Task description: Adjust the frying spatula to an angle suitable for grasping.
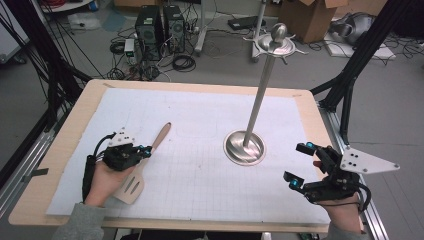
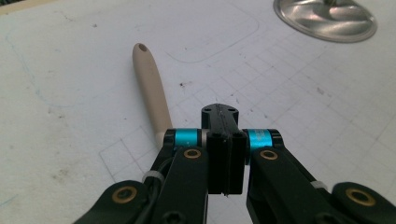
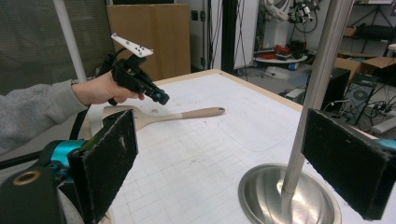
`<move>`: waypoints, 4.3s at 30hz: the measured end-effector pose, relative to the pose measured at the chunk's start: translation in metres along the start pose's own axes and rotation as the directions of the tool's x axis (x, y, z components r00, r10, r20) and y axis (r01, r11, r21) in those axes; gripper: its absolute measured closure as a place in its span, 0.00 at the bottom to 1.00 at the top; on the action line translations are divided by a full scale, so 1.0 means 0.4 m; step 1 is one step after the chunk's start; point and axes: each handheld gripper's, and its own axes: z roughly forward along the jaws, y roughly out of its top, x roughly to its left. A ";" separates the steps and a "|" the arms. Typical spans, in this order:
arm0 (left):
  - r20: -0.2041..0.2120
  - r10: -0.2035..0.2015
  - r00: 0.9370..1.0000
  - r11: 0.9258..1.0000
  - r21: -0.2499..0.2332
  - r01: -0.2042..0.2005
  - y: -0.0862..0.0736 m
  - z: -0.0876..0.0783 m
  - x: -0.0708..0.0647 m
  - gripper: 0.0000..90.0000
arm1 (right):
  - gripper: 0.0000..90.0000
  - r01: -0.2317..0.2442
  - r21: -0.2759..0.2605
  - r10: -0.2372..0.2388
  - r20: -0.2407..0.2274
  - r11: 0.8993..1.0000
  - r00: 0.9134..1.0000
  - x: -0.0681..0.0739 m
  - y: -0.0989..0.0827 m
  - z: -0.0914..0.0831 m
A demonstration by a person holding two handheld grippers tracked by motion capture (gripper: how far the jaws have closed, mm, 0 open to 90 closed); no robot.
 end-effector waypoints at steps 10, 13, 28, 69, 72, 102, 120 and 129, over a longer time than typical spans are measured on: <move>-0.010 0.003 1.000 1.000 -0.012 -0.003 0.012 -0.017 -0.026 1.00 | 0.11 -0.005 0.004 0.005 -0.010 1.000 1.000 -0.002 0.000 0.005; -0.017 -0.001 1.000 1.000 0.001 0.001 0.010 -0.012 -0.034 1.00 | 0.11 -0.008 0.001 0.008 -0.011 1.000 1.000 -0.003 0.000 0.006; -0.072 -0.031 0.997 0.994 0.098 0.038 -0.026 0.022 -0.017 1.00 | 0.11 -0.003 0.006 0.003 -0.019 1.000 1.000 -0.002 0.001 0.011; -0.034 0.015 0.999 0.972 0.235 -0.007 -0.066 0.047 0.003 1.00 | 0.11 -0.001 0.016 0.002 -0.029 1.000 1.000 -0.003 -0.002 0.020; -0.033 0.029 0.999 0.969 0.246 -0.020 -0.066 0.043 0.003 1.00 | 0.11 -0.003 0.011 0.003 -0.028 1.000 1.000 -0.004 -0.002 0.017; 0.023 -0.048 0.999 0.985 0.165 0.043 -0.102 -0.046 0.092 1.00 | 0.11 -0.004 0.023 0.005 -0.036 1.000 0.999 -0.003 0.000 0.029; -0.082 -0.169 0.982 0.982 0.068 0.175 -0.066 -0.005 0.159 1.00 | 0.11 -0.002 0.049 0.004 -0.035 0.999 0.999 0.001 -0.009 0.037; -0.094 -0.183 0.978 0.974 0.120 0.194 -0.072 0.028 0.179 1.00 | 0.11 -0.005 0.042 0.006 -0.023 0.999 1.000 0.008 -0.010 0.018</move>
